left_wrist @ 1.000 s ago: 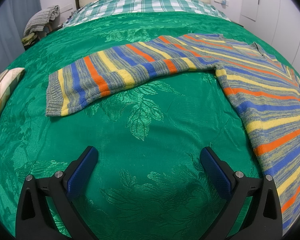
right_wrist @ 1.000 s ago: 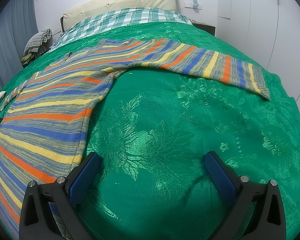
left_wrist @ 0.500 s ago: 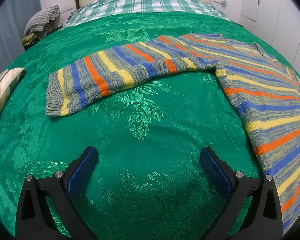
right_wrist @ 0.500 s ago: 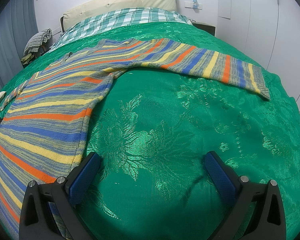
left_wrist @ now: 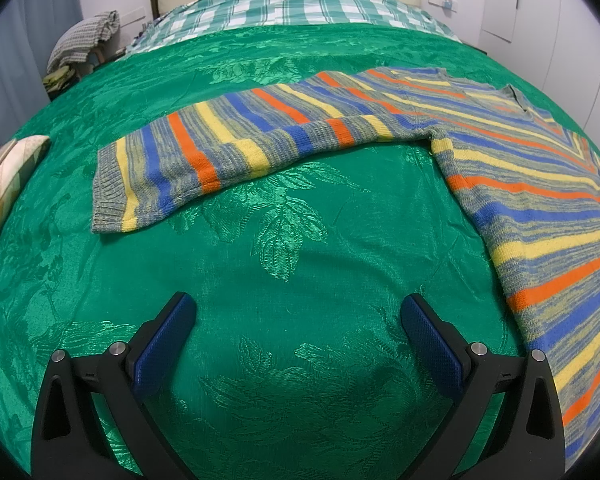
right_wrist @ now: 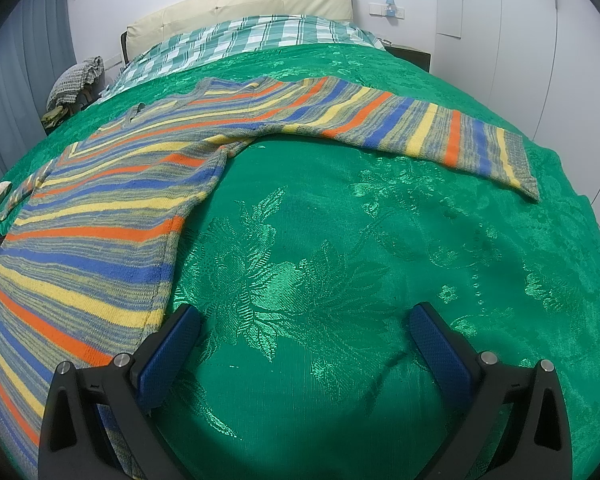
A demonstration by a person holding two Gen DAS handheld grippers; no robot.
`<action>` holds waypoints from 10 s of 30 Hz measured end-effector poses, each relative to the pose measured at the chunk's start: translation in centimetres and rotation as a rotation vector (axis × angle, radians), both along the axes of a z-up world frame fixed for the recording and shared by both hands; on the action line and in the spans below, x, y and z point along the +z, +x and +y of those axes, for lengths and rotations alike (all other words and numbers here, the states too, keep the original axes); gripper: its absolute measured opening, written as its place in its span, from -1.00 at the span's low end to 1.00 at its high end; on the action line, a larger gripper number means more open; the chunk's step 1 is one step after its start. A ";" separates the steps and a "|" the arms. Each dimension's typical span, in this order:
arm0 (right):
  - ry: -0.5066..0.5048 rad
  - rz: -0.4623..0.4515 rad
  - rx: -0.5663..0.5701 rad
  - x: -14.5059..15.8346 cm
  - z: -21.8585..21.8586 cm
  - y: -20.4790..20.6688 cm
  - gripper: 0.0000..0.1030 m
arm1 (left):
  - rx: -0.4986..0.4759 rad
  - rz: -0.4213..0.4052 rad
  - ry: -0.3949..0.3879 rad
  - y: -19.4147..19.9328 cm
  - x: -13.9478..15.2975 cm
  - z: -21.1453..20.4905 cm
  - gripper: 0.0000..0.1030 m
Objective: Fold small clothes
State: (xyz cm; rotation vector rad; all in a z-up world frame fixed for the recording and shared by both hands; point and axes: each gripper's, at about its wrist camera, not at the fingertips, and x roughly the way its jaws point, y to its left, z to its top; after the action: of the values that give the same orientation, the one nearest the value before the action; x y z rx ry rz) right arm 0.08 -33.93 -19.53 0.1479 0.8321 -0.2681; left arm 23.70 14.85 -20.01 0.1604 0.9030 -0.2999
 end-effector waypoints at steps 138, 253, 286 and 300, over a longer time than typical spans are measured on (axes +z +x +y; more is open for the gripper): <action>0.176 0.087 0.276 4.8 9.8 -8.1 0.23 | 0.533 0.193 -0.384 12.8 3.5 10.6 -0.97; -0.133 0.109 -0.162 0.0 1.5 -4.5 0.99 | 0.260 -0.024 -0.068 -11.3 0.3 1.0 0.99; -0.133 0.093 -0.164 -0.3 1.7 -4.7 1.00 | 0.261 -0.036 -0.063 -11.3 0.1 0.9 0.99; -0.138 0.093 -0.164 -0.2 1.6 -4.7 0.99 | 0.261 -0.041 -0.061 -11.3 0.0 1.0 0.99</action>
State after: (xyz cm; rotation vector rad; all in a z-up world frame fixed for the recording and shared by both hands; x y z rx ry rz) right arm -4.66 -32.29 -19.71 0.0749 0.8919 -0.4878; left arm 12.42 15.81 -19.99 -0.0089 0.8621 -0.0810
